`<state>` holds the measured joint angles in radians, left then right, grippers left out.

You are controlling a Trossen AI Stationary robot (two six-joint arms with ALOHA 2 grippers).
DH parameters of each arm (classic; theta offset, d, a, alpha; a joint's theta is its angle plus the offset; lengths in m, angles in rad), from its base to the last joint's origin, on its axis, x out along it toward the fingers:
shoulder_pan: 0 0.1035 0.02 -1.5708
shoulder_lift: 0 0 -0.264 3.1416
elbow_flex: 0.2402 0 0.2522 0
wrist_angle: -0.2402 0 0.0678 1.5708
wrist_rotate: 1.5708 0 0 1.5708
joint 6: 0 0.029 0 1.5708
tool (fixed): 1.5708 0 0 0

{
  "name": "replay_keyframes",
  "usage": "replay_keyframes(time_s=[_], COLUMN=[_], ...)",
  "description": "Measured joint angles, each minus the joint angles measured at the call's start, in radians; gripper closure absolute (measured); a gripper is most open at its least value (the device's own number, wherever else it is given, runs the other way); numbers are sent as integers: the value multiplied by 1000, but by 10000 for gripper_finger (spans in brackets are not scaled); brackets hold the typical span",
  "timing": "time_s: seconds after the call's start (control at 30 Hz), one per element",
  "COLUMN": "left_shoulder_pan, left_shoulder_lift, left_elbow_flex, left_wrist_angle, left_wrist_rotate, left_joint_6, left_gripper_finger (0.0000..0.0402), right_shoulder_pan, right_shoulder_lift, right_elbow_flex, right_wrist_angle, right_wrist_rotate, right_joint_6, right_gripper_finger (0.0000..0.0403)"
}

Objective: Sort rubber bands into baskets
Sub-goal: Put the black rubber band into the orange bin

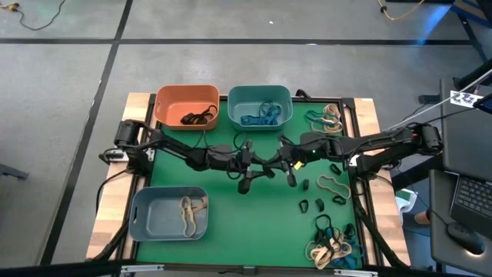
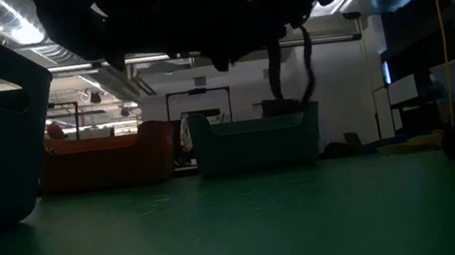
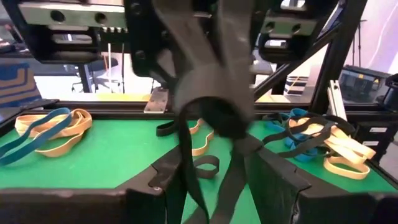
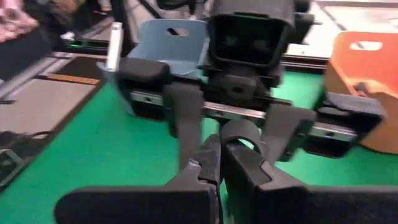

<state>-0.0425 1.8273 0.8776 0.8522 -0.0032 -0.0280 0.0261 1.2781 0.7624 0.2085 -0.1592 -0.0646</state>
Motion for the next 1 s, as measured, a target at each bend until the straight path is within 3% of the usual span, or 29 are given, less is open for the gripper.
replay_keyframes(time_s=[0.1,0.23,0.8,0.9,1.0], left_shoulder_pan=[-4,-11,13,12,10], left_shoulder_lift=[-1,-1,-1,-1,-1], left_elbow_flex=[0,0,0,0,0], left_wrist_angle=[-7,-12,5,5,4], left_wrist_rotate=[0,4,-27,-26,-26], left_joint_6=[-4,4,-75,-70,-67], left_gripper_finger=[253,253,254,268,307], right_shoulder_pan=[0,0,1,1,1], right_shoulder_lift=[0,0,0,0,0], right_elbow_flex=[0,0,0,0,0], right_wrist_angle=[-4,-3,13,10,10], right_wrist_rotate=[82,114,51,51,51], right_joint_6=[-27,-49,-47,-45,-42], right_gripper_finger=[386,386,386,386,386])
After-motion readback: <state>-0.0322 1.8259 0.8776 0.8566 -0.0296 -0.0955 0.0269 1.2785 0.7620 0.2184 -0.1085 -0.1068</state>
